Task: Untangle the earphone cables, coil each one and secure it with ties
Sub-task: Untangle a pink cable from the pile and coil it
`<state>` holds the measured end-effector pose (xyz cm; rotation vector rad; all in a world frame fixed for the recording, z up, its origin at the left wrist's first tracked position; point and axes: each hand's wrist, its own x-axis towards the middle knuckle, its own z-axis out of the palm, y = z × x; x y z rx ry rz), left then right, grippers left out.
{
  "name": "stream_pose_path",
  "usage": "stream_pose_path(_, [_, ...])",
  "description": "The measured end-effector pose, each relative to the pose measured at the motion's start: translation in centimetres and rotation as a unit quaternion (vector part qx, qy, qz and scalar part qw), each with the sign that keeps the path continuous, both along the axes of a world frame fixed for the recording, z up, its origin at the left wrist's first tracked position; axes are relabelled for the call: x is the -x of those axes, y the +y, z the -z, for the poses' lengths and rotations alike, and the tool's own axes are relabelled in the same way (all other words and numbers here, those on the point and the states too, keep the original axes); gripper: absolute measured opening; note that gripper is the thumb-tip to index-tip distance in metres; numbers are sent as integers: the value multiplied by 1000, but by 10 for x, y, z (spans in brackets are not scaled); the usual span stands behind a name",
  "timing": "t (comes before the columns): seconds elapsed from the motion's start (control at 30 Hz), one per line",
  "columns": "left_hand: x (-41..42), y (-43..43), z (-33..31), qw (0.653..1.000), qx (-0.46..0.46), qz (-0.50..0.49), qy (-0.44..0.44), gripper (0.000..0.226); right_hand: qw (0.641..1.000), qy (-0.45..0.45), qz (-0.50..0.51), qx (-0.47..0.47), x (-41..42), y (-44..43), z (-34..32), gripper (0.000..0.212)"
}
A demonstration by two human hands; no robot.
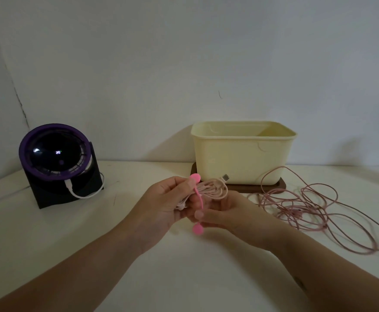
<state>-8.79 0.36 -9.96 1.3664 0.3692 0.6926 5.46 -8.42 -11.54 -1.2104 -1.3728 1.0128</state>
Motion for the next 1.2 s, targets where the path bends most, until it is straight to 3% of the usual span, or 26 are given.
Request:
stream_pose_path(0.07, [4,0,-3,999,-12,47,16,20,997,50,-34,48,-10,-1,1,19])
stream_pose_path(0.13, [10,1,-6,990,-52,114,64,20,991,69,-74,92,-21,-3,-3,30])
stream_pose_path(0.23, [12,-1,-3,960,-140,168,177,22,991,15,-66,115,-28,-8,-11,22])
stream_pose_path(0.33, [5,0,14,929,-259,49,260,29,988,-123,45,80,-21,-9,-18,5])
stream_pose_path(0.47, [-2,-3,26,936,-275,-102,196,21,945,-246,212,-28,-1,-6,-23,10])
stream_pose_path(0.53, [-3,-5,24,934,-282,-137,168,24,910,-302,267,-96,13,-6,-22,7])
stream_pose_path(0.63, [-3,-5,23,936,-268,-151,173,20,799,-470,298,-229,25,-4,-15,8])
stream_pose_path(0.7, [-4,-5,22,942,-239,-148,185,19,740,-533,290,-290,24,-2,-7,9])
stream_pose_path(0.77, [-6,-4,21,959,-165,-149,174,21,703,-563,288,-324,23,0,-3,6])
stream_pose_path(0.87, [-9,-7,18,987,21,-113,111,22,676,-566,296,-366,28,1,-2,8])
stream_pose_path(0.93, [-10,-10,15,986,135,-95,29,25,687,-551,297,-368,33,1,-1,9])
stream_pose_path(1.0, [-10,-11,13,977,183,-101,-27,29,748,-488,288,-345,36,2,1,10])
stream_pose_path(1.1, [-10,-9,13,976,185,-99,-63,31,870,-289,273,-291,38,0,0,26])
stream_pose_path(1.2, [-12,-8,12,971,196,-107,-86,29,948,-56,251,-190,36,-1,-10,30])
